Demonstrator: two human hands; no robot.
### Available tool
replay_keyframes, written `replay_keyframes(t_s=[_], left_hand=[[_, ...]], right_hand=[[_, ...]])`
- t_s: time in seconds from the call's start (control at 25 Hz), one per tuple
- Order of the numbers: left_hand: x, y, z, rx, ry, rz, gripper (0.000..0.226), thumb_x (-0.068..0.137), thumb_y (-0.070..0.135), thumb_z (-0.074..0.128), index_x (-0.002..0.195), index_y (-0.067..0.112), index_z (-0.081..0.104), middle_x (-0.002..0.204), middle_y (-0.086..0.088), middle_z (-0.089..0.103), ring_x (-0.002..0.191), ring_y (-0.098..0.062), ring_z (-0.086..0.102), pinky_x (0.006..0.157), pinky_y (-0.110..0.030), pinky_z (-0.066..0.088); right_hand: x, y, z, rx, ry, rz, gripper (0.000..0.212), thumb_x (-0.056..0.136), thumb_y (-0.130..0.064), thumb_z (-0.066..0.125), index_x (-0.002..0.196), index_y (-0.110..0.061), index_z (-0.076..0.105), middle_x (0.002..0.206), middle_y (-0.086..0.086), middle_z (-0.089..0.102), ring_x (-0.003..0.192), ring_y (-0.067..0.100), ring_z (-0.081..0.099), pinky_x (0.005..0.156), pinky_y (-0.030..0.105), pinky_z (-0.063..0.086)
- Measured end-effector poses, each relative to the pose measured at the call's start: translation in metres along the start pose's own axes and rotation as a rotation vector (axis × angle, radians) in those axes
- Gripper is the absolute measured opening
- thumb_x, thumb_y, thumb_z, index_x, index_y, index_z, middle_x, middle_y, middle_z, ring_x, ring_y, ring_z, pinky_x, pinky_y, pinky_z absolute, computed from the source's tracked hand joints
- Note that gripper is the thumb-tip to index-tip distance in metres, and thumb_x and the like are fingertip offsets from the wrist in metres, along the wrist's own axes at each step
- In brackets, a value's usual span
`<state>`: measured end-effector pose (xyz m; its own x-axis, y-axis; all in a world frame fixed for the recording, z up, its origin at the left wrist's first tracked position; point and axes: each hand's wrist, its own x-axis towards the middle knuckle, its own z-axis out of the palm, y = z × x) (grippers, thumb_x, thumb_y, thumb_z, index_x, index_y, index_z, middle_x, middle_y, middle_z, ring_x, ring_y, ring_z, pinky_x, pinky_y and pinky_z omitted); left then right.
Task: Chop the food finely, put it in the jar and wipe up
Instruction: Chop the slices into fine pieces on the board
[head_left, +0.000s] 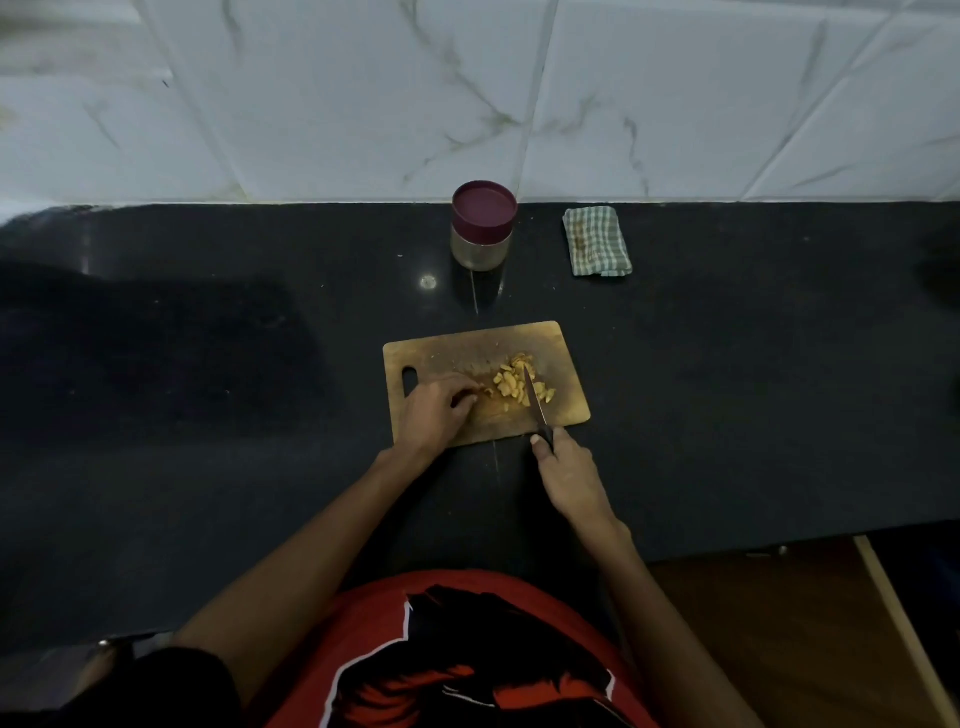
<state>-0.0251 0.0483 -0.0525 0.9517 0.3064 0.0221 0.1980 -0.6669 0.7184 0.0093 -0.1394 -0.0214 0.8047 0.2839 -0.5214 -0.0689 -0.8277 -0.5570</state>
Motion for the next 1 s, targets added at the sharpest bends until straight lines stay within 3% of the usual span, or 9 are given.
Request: replay_keyframes(t_s=[0.24,0.52,0.76,1.0], left_hand=[[-0.003,0.007,0.002,0.054,-0.007,-0.01,0.023,0.09,0.012,0.059,0.112,0.015,0.066,0.117,0.001,0.065,0.108,-0.012,0.058,0.092,-0.035,0.05],[-0.019,0.03,0.018,0.148,0.076,-0.016,0.025,0.089,0.009,0.059,0.112,0.013,0.066,0.119,-0.002,0.063,0.112,-0.018,0.056,0.09,-0.037,0.051],[-0.04,0.032,0.034,0.314,0.08,-0.175,0.046,0.084,0.022,0.068,0.126,0.009,0.058,0.133,-0.009,0.053,0.126,-0.025,0.043,0.107,-0.041,0.036],[-0.038,0.03,0.034,0.349,0.104,-0.164,0.038,0.08,0.013,0.072,0.116,0.004,0.065,0.129,-0.015,0.057,0.122,-0.033,0.049,0.105,-0.045,0.039]], right_hand=[[0.008,0.014,-0.018,-0.045,0.098,-0.066,0.033,0.105,-0.031,0.038,0.124,-0.01,0.055,0.113,0.011,0.06,0.106,0.028,0.059,0.091,0.042,0.048],[0.029,0.018,-0.042,-0.228,0.215,-0.195,0.029,0.103,-0.022,0.044,0.128,-0.011,0.054,0.114,0.007,0.048,0.096,0.019,0.058,0.083,0.034,0.051],[0.04,0.025,-0.052,-0.257,0.146,-0.248,0.028,0.102,-0.019,0.046,0.127,-0.009,0.054,0.116,0.008,0.047,0.097,0.018,0.058,0.08,0.028,0.049],[0.037,0.028,-0.051,-0.253,0.149,-0.277,0.029,0.103,-0.017,0.046,0.129,-0.008,0.053,0.116,0.009,0.046,0.092,0.019,0.059,0.073,0.024,0.041]])
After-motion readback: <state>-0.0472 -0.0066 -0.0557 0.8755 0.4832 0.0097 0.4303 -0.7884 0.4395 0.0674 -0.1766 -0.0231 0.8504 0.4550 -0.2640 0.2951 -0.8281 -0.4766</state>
